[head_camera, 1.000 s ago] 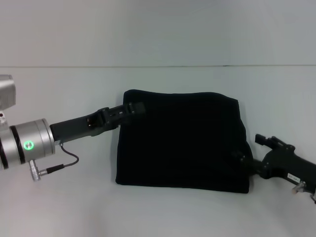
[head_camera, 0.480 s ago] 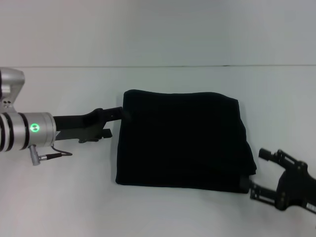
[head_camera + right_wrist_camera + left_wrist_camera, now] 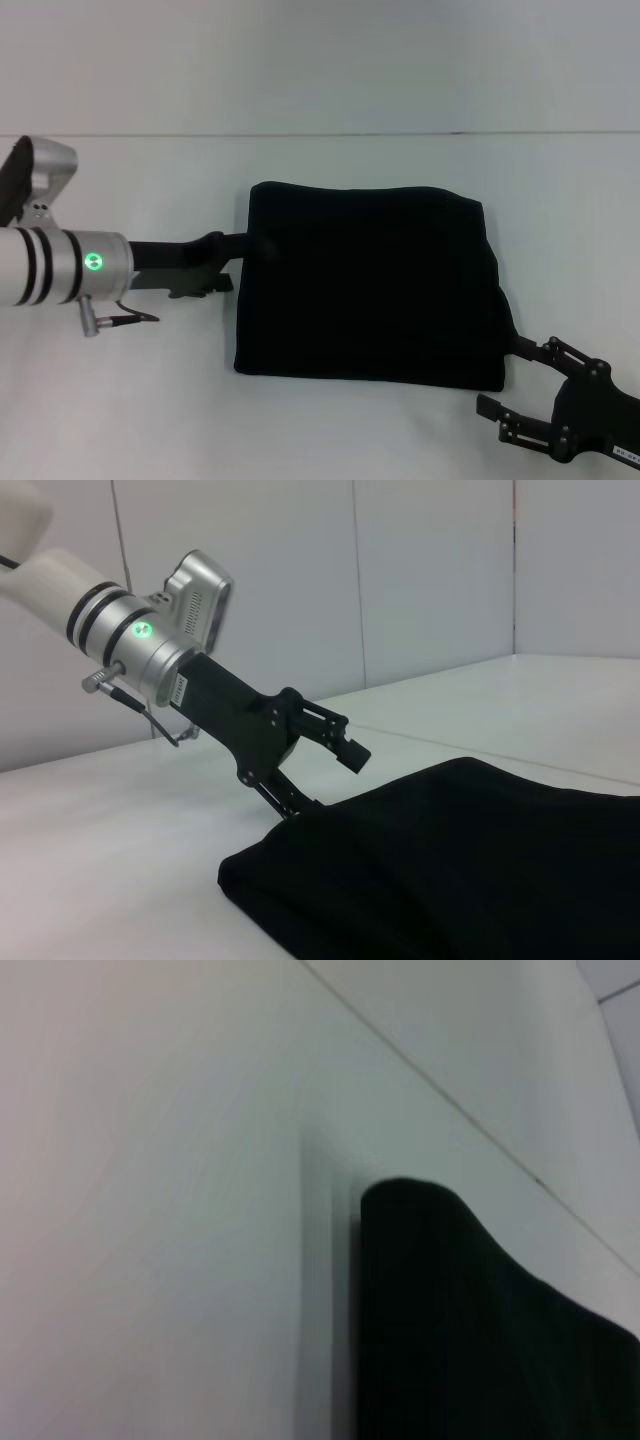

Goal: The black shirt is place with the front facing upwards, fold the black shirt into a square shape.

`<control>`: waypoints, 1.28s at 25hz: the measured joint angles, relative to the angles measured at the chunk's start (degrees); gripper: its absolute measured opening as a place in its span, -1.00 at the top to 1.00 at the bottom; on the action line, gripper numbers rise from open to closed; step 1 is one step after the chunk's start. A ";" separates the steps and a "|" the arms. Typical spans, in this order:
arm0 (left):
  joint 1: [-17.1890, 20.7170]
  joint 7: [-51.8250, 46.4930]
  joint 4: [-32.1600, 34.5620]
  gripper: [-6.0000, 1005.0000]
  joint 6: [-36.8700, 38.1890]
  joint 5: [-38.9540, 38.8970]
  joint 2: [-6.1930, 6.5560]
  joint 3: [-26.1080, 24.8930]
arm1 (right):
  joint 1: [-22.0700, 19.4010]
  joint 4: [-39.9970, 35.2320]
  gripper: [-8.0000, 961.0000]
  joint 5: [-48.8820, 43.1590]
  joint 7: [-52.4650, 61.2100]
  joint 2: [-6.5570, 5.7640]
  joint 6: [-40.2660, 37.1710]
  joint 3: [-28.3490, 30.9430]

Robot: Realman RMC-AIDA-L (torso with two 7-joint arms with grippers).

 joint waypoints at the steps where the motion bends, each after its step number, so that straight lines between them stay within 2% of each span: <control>1: -0.10 -0.10 0.00 -0.89 -0.02 0.01 -0.20 0.19 | 0.05 0.02 -0.93 -0.03 -0.01 0.01 0.03 0.00; 6: -0.96 -0.23 -0.01 -0.83 0.00 0.12 -1.22 1.30 | 0.36 0.05 -0.93 -0.09 0.02 0.07 0.09 -0.33; 22: -2.09 1.66 0.09 -0.59 -0.38 0.02 -1.91 2.70 | 0.38 0.04 -0.93 -0.10 0.40 0.10 0.09 -0.39; 32: -1.97 1.83 0.10 0.27 -0.80 0.04 -2.03 2.75 | 0.43 0.04 -0.93 -0.09 0.40 0.01 0.06 -0.24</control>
